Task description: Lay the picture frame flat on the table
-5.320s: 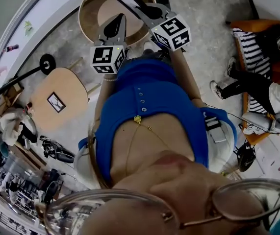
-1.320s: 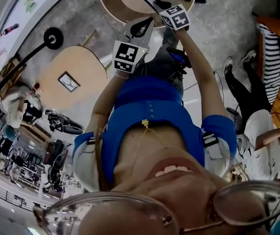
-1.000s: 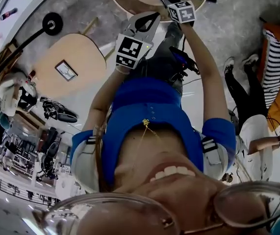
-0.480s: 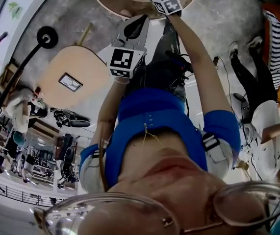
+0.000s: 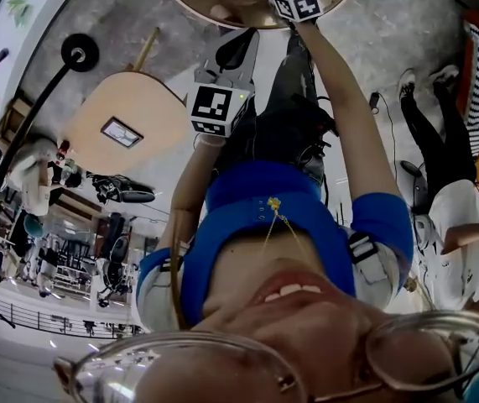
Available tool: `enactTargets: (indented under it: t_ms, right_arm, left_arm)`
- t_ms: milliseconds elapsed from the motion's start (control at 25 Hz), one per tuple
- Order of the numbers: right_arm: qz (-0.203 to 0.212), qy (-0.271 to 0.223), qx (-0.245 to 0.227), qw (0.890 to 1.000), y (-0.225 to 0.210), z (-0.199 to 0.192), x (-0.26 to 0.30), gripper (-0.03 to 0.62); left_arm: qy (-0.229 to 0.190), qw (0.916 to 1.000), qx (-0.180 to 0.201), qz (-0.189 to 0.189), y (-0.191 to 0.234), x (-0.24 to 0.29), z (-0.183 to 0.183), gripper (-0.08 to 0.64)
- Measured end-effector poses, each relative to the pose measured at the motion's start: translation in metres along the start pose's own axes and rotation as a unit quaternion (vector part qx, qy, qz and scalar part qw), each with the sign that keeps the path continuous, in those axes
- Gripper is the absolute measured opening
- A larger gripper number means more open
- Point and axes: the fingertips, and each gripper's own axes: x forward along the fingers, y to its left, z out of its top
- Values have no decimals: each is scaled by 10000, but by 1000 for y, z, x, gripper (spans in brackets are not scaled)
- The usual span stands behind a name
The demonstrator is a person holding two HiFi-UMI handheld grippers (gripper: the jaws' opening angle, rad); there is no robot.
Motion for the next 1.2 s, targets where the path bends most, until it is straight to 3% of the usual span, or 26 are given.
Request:
enactTargets:
  t_ms: [480, 960, 1200]
  right_arm:
    - [53, -140, 180, 9997, -13, -12, 15, 15]
    - [-569, -132, -927, 9940, -25, -18, 18, 88]
    - [-1050, -239, -1548, 9821, -25, -12, 15, 115]
  left_arm:
    - [71, 9999, -125, -36, 10, 10, -16, 0]
    - [139, 9998, -167, 1, 17, 7, -27, 0]
    - [163, 9998, -122, -19, 17, 5, -31, 0]
